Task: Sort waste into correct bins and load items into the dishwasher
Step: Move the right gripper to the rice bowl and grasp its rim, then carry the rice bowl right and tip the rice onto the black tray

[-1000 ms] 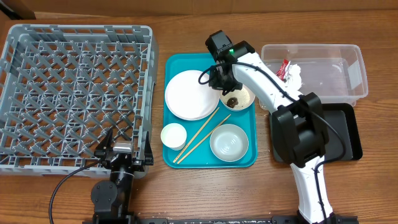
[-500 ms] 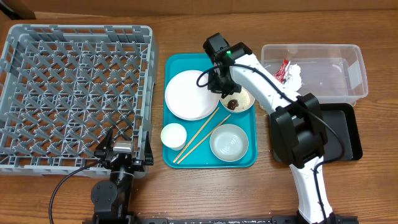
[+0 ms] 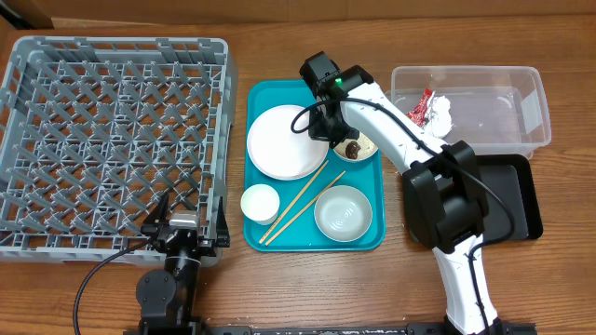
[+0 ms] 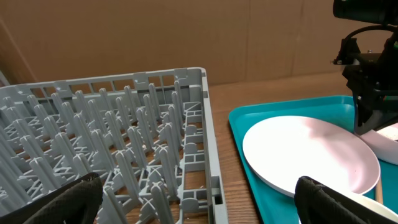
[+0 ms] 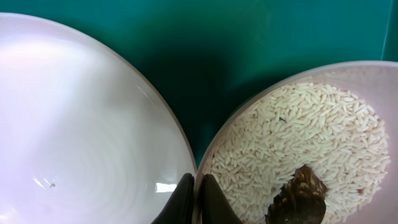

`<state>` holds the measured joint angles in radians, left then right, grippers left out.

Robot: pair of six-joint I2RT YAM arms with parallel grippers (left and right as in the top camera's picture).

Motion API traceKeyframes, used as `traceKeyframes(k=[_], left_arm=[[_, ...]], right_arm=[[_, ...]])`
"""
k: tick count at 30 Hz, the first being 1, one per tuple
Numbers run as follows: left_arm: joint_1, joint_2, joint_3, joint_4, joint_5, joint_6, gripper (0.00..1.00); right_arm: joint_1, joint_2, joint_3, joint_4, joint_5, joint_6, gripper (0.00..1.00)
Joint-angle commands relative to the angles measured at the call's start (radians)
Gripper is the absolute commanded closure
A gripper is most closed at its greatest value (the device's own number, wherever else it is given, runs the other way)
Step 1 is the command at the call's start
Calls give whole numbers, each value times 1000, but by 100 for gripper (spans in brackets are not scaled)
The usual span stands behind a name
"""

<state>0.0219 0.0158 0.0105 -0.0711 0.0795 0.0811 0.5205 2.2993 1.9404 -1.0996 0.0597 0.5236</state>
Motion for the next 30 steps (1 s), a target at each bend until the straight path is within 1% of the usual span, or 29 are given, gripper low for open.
traceKeyframes(k=[1, 6, 14, 17, 19, 22, 25, 30], left_arm=[[6, -10, -6, 0, 10, -6, 0], [6, -10, -6, 0, 10, -6, 0], [6, -10, -6, 1, 10, -6, 0], [6, -10, -6, 0, 10, -6, 0], [6, -10, -6, 0, 10, -6, 0], [6, -10, -6, 1, 10, -6, 0], [6, -10, -6, 0, 10, -6, 0], [6, -10, -6, 0, 10, -6, 0]], right_arm=[[-5, 20, -18, 2, 10, 4, 96], [-5, 14, 87, -93, 10, 0, 96], [-5, -3, 401, -369, -16, 0, 96], [-5, -14, 484, -470, -16, 1, 96], [-5, -32, 515, -537, -16, 1, 96], [-6, -66, 519, -595, -16, 0, 96], [-6, -119, 515, -595, -53, -15, 96], [-5, -227, 486, -595, -55, -23, 96]])
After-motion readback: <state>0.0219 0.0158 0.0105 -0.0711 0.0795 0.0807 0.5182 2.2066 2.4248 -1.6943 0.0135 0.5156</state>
